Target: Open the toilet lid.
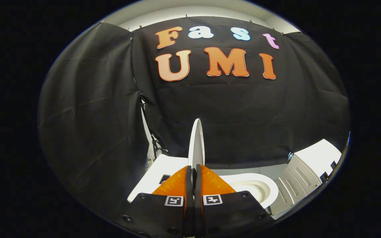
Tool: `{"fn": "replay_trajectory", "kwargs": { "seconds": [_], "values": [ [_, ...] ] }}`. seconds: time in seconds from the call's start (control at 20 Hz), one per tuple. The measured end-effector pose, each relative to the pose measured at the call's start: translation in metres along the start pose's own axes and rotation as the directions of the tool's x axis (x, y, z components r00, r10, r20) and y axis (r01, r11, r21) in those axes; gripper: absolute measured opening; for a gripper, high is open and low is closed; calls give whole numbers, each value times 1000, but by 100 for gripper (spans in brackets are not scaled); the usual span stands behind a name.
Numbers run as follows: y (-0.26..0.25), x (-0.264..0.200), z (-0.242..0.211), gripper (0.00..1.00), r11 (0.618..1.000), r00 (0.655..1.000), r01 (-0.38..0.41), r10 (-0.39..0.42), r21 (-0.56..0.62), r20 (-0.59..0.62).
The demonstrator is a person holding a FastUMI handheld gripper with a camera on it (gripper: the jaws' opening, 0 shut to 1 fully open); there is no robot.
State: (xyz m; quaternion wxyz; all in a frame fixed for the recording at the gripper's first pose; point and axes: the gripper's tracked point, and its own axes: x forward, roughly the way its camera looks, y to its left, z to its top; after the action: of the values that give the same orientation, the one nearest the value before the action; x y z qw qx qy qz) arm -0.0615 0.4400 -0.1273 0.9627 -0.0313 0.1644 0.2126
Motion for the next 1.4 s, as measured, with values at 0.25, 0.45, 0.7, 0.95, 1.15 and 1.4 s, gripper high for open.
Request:
{"fn": "replay_trajectory", "kwargs": {
  "seconds": [0.25, 0.45, 0.7, 0.95, 1.15, 1.4],
  "values": [
    [28, 4, -4, 8, 1000, 1000, -9, 10, -25, 12],
    [53, 5, -12, 8, 996, 999, -33, 35, -79, 18],
    [44, 3, -9, 16, 994, 999, -18, 23, -104, 44],
    [26, -14, 23, 48, 998, 990, -30, 37, -55, 137],
    [4, -27, 43, 78, 998, 982, -40, 47, -43, 182],
    [-35, -35, 60, 92, 1000, 978, -14, 19, -24, 208]
  ]
}}
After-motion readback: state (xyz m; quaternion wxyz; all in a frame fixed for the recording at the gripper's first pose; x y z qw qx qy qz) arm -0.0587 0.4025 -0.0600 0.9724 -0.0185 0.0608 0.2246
